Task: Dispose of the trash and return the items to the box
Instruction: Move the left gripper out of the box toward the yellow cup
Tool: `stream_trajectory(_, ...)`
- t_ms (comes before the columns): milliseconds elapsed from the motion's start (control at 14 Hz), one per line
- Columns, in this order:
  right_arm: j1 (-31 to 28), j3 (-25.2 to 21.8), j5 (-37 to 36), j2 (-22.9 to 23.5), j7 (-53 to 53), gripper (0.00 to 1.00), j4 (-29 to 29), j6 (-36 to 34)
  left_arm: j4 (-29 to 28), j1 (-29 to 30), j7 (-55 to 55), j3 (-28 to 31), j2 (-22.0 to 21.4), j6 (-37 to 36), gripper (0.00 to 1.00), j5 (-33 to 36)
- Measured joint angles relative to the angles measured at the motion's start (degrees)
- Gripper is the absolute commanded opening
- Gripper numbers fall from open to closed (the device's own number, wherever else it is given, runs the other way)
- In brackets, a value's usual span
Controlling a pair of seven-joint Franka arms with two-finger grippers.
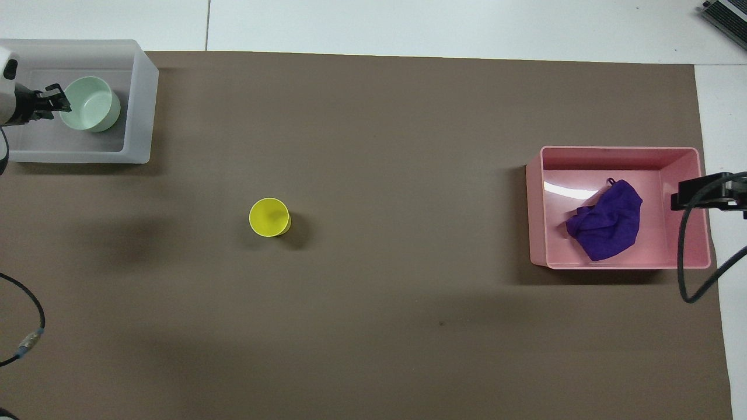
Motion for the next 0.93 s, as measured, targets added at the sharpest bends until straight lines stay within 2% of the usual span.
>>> stream_trajectory(214,0.0,0.0,0.0,0.0,0.0,1.0,0.0,0.0,-0.8,-4.4,-0.2,0.0,-2.6,-5.2,0.47,0.0)
stream_trajectory(429,0.0,0.0,0.0,0.0,0.0,1.0,0.0,0.0,-2.7,-8.5,-0.2,-0.1,-3.6,-6.8,0.49,0.0)
stream_trajectory(714,0.0,0.0,0.1,0.0,0.0,1.0,0.0,0.0,-7.8,-15.0,-0.2,-0.2,-5.3,-6.8,0.64,0.0)
stream_trajectory(857,0.0,0.0,0.1,0.0,0.2,1.0,0.0,0.0,-11.5,-17.9,-0.4,-0.2,-6.8,-5.9,0.75,0.0)
stream_trajectory(929,0.0,0.0,0.1,0.0,0.3,1.0,0.0,0.0,-13.5,-19.0,-0.5,-0.2,-7.5,-4.9,0.77,0.0)
